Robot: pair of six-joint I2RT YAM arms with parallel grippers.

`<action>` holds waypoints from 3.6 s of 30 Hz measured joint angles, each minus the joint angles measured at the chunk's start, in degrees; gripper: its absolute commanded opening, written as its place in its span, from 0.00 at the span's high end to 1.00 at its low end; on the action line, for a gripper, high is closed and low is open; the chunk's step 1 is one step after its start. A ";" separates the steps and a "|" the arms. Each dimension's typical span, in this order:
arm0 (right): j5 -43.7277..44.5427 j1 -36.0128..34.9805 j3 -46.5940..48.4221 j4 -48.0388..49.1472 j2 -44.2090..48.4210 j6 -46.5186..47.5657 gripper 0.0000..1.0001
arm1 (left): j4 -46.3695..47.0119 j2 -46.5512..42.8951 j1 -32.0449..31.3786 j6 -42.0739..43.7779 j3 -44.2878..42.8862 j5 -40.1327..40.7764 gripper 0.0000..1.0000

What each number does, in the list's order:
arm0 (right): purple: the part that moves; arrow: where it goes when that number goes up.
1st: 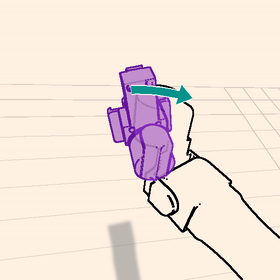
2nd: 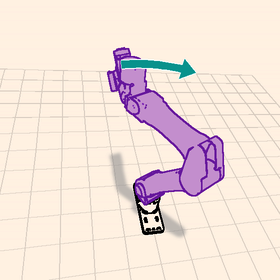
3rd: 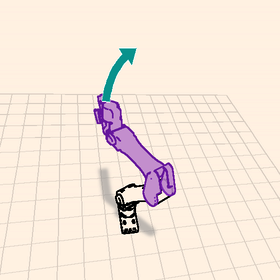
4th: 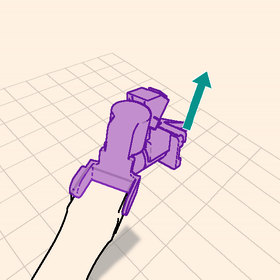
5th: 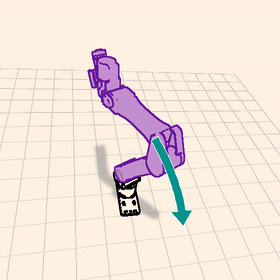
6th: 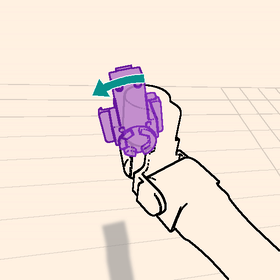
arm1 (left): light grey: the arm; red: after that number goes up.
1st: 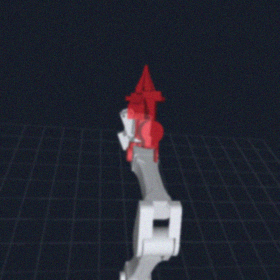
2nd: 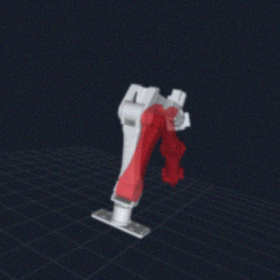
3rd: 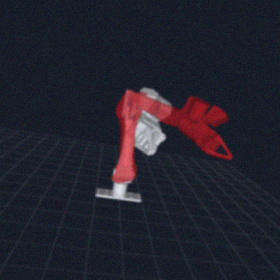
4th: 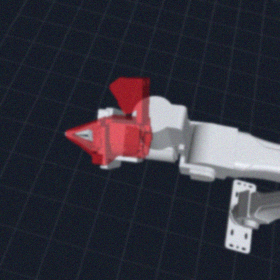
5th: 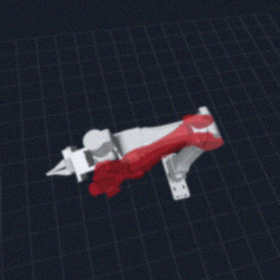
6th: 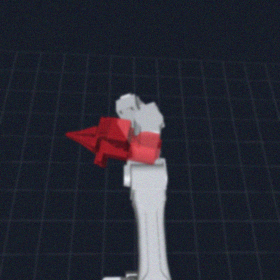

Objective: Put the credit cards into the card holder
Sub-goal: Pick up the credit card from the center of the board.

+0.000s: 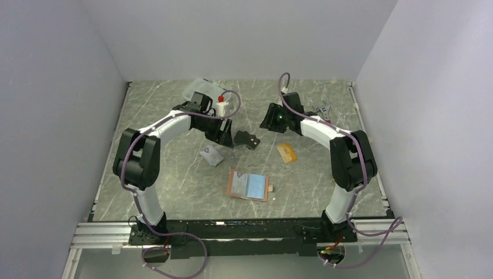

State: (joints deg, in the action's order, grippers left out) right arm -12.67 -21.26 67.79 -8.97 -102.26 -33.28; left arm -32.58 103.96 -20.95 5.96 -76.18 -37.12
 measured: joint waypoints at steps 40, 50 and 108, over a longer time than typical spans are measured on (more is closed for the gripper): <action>-6.69 -4.04 4.35 9.01 -10.49 -1.66 0.90 | 49.55 12.85 1.79 -44.30 15.45 -9.75 0.37; -5.81 -5.03 2.58 8.83 -11.89 -1.66 0.92 | 53.22 12.72 1.92 -46.18 17.33 -9.62 0.37; -8.83 -4.42 -0.13 10.86 -12.50 -5.70 0.92 | 61.99 13.27 3.50 -53.44 20.94 -5.44 0.52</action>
State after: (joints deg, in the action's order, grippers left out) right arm -21.50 -25.67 67.66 1.89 -114.76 -38.98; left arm 29.41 117.23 -17.45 -47.48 -55.24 -42.57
